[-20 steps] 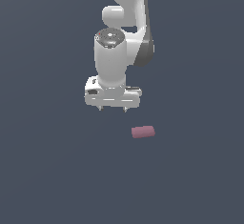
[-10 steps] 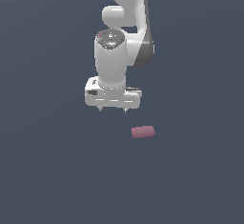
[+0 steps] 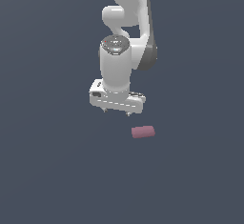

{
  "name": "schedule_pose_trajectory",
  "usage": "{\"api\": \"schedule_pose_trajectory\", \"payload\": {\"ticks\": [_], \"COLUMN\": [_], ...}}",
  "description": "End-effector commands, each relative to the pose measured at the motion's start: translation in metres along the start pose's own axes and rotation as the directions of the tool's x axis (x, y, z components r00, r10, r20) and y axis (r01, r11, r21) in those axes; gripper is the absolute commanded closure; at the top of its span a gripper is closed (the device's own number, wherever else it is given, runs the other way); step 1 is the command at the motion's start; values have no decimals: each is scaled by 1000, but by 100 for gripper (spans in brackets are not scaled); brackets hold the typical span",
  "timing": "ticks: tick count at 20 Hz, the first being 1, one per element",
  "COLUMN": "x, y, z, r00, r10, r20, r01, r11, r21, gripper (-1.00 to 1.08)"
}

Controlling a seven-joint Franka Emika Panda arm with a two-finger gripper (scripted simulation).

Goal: Pick up the object and move it to a goal position.

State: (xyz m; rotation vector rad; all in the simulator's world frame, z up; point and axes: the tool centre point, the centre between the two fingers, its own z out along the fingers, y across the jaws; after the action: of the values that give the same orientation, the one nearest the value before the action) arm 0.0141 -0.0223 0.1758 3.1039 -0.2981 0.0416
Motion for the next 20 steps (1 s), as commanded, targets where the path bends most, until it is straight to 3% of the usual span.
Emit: {"api": "schedule_pose_trajectory", "payload": {"ticks": [1,10,20], "x": [0,0,-2], "y": [-6,-29,-56], "z": [4,23,43], "r00": [999,965,876], "r10": [50,261,481], "r20": [2,12,23], "r01": [-50,-261,-481], "r11": [999,965,876], "r21": [3,9,9], "gripper": [-92,-92,-92]}}
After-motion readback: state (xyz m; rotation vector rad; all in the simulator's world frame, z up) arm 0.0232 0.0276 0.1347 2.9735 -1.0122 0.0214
